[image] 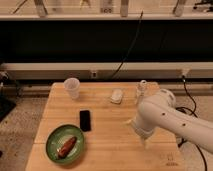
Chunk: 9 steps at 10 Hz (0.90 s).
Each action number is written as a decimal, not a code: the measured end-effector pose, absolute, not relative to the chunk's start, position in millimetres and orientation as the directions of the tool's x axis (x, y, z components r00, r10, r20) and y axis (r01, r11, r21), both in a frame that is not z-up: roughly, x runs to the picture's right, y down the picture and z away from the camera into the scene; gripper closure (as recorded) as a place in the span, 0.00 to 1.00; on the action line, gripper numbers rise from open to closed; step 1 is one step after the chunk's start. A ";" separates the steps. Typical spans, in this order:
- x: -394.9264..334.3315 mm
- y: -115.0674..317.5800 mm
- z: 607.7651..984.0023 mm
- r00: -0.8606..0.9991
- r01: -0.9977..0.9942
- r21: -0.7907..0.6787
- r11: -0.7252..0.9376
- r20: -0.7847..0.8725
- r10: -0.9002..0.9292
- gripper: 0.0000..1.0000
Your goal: Move the arm in a circular motion
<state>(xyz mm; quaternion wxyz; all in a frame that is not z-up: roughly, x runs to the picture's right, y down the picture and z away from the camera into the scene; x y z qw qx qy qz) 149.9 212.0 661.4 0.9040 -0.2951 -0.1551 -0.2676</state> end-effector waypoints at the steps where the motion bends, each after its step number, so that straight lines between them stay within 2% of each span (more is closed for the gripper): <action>1: 160.1 200.5 669.7 0.830 0.545 -0.465 0.698 0.419 -0.368 0.20; 5: 176.9 153.2 701.7 0.876 0.468 -0.495 0.732 0.368 -0.312 0.20; 9: 161.4 112.6 725.6 0.893 0.440 -0.512 0.738 0.333 -0.303 0.20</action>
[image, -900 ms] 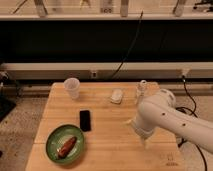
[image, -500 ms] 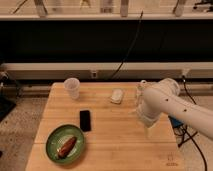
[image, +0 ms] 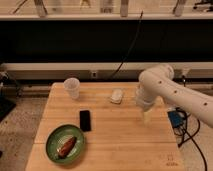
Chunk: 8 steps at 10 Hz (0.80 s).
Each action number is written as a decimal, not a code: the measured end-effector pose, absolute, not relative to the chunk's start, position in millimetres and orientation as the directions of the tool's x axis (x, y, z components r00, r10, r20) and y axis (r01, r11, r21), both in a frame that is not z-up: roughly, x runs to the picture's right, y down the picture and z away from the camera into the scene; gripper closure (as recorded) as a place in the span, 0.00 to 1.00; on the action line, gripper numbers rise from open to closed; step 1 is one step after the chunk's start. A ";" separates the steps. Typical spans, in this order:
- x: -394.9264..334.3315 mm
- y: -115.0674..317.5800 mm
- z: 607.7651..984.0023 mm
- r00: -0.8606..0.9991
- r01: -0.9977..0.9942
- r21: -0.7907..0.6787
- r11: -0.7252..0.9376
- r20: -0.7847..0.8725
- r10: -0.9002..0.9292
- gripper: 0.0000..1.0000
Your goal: Move the arm in a circular motion
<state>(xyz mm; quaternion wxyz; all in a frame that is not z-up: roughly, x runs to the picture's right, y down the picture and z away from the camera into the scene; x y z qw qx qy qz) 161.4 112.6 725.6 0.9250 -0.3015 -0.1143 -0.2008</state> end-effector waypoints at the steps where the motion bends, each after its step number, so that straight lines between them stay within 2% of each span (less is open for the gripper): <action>1: 154.2 108.6 727.7 0.894 0.440 -0.516 0.735 0.327 -0.306 0.20; 8: 55.0 97.0 735.4 0.846 0.532 -0.503 0.682 0.360 -0.394 0.20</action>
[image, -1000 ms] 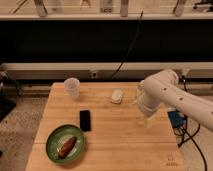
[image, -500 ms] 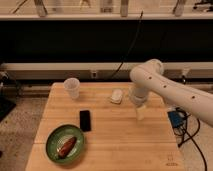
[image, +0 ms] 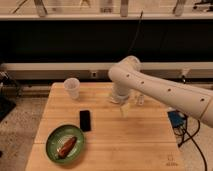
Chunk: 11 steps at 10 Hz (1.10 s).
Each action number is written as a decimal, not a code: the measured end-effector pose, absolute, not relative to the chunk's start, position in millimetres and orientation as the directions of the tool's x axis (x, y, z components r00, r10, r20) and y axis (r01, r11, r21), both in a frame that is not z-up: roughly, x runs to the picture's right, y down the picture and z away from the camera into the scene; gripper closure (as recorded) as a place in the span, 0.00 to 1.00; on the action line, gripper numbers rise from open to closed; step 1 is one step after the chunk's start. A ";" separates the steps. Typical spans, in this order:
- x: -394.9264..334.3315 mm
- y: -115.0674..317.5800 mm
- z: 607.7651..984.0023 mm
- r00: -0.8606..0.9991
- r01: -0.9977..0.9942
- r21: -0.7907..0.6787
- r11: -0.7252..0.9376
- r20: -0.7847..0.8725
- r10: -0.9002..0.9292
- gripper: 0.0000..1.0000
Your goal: Move the arm in a circular motion
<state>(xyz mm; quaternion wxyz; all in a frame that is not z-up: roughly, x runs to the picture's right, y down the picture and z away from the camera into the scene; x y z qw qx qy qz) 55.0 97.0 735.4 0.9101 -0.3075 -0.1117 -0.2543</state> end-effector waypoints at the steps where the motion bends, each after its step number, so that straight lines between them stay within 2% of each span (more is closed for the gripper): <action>1: 38.3 98.6 735.4 0.830 0.557 -0.497 0.666 0.370 -0.418 0.20; 5: -5.7 125.1 724.7 0.760 0.649 -0.466 0.601 0.422 -0.494 0.20; 11: -15.5 210.8 667.2 0.626 0.778 -0.370 0.508 0.522 -0.579 0.20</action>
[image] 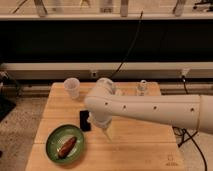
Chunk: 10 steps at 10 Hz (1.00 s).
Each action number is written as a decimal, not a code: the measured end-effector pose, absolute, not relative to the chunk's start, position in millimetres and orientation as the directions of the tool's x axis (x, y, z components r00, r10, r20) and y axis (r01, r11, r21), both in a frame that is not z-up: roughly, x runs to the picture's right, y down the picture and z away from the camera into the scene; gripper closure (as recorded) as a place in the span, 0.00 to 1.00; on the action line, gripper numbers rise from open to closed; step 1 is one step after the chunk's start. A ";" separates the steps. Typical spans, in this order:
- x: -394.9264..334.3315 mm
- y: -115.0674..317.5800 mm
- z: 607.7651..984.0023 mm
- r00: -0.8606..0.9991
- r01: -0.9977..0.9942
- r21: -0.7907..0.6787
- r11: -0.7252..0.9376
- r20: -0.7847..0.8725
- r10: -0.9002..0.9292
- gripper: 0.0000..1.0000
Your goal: Move the arm in a circular motion
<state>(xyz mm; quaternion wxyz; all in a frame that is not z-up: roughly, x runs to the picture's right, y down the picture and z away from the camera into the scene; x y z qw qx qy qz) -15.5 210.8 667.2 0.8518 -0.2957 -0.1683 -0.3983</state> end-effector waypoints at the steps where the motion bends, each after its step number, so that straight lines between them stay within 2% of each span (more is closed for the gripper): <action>1: -6.5 220.2 662.8 0.618 0.785 -0.366 0.500 0.526 -0.585 0.20; 3: 28.4 237.5 656.8 0.617 0.785 -0.364 0.502 0.535 -0.578 0.20; 6: 87.4 241.3 659.0 0.675 0.733 -0.397 0.552 0.520 -0.523 0.20; 9: 151.2 224.5 672.0 0.766 0.633 -0.447 0.631 0.475 -0.433 0.20; 10: 171.4 206.6 683.7 0.805 0.581 -0.466 0.667 0.446 -0.390 0.20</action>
